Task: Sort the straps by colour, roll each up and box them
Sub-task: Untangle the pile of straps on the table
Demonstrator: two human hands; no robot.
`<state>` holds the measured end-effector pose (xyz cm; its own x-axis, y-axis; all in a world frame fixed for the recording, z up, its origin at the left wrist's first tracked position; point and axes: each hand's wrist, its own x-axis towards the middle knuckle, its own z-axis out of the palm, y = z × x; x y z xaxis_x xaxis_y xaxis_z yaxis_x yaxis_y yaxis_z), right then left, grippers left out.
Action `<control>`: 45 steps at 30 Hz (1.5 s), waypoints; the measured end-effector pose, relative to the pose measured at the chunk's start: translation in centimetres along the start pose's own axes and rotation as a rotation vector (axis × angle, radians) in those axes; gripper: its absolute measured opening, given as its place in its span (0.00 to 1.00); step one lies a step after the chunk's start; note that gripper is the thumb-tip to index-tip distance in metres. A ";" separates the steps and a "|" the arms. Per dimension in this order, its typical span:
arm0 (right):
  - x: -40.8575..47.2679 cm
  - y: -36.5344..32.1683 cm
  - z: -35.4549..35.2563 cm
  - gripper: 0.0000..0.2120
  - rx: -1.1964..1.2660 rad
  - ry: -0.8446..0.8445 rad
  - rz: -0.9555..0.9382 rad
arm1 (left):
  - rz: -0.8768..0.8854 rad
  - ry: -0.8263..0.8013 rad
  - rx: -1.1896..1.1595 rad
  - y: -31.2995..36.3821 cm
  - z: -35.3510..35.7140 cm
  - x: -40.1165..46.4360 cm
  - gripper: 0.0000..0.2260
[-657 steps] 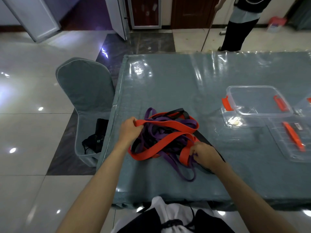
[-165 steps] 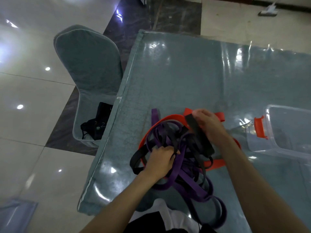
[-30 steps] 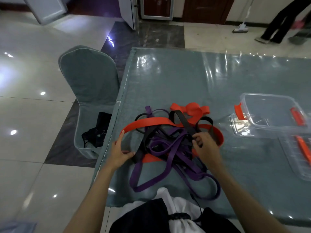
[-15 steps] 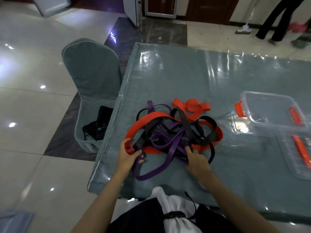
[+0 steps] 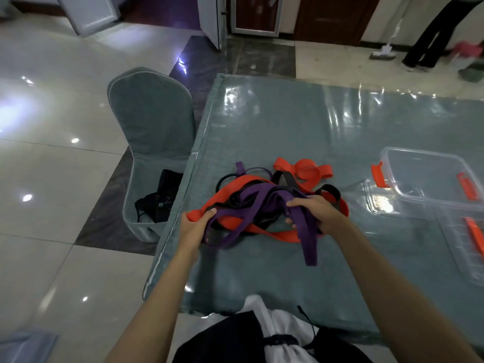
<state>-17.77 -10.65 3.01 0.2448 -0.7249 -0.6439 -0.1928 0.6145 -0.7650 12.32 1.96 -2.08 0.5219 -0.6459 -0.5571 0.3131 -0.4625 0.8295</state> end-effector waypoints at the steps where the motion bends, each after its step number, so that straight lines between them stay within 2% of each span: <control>1: 0.3 -0.6 0.2 0.14 0.052 0.011 0.019 | -0.017 -0.024 0.006 0.3 -0.1 0.1 0.21; 7: 2.7 -3.2 1.3 0.16 0.332 0.087 0.062 | -0.168 -0.173 -0.059 0.6 -0.4 0.6 0.18; 9: 3.4 -3.6 2.0 0.18 0.407 0.138 0.022 | -0.185 -0.205 -0.055 0.3 -0.2 0.6 0.21; 12: 4.5 -3.7 3.2 0.15 0.458 0.237 -0.042 | -0.243 -0.312 -0.145 -0.2 -0.1 0.9 0.27; 15: 5.6 -3.2 4.5 0.11 0.495 0.272 -0.092 | -0.256 -0.385 -0.154 -0.9 0.2 1.1 0.38; 17: 6.3 -2.6 5.3 0.15 0.496 0.239 -0.129 | -0.193 -0.390 -0.059 -1.3 1.1 0.9 0.46; 19: 6.8 -1.7 5.9 0.18 0.416 0.183 -0.169 | -0.058 -0.336 0.109 -1.8 2.3 0.6 0.51; 21: 7.1 -0.8 6.0 0.25 0.239 0.107 -0.215 | 0.065 -0.294 0.251 -2.2 3.5 0.6 0.55; 23: 7.2 0.0 5.6 0.36 0.014 0.012 -0.256 | 0.161 -0.265 0.342 -2.5 4.2 0.8 0.56; 26: 6.9 0.8 5.0 0.57 -0.317 -0.113 -0.228 | 0.193 -0.165 0.450 -2.8 4.8 0.9 0.54; 29: 6.5 1.6 5.9 0.70 -0.594 -0.043 -0.206 | 0.187 -0.012 0.636 -2.7 4.9 0.9 0.43; 32: 6.3 2.8 7.8 0.67 -0.674 0.134 -0.281 | 0.200 0.000 0.462 -2.5 4.9 1.1 0.33; 34: 6.3 3.2 8.9 0.65 -0.630 0.142 -0.294 | 0.220 -0.030 0.356 -2.5 4.7 1.2 0.27; 37: 6.2 3.8 9.8 0.67 -0.644 0.129 -0.296 | 0.233 -0.044 0.318 -3.2 4.3 1.1 0.18; 39: 6.0 4.3 10.1 0.64 -0.648 0.172 -0.324 | 0.237 -0.053 0.292 -3.5 4.1 0.9 0.18; 43: 5.9 5.3 11.0 0.52 -0.719 0.270 -0.395 | 0.243 -0.130 0.210 -3.4 4.5 0.6 0.20; 45: 5.9 5.2 11.1 0.52 -0.662 0.281 -0.397 | 0.254 -0.132 0.212 -3.0 4.7 0.7 0.22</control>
<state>-6.79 -8.28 -4.60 0.1825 -0.9546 -0.2356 -0.6839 0.0489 -0.7280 8.03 0.05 -5.14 0.4504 -0.8231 -0.3458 0.0080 -0.3836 0.9235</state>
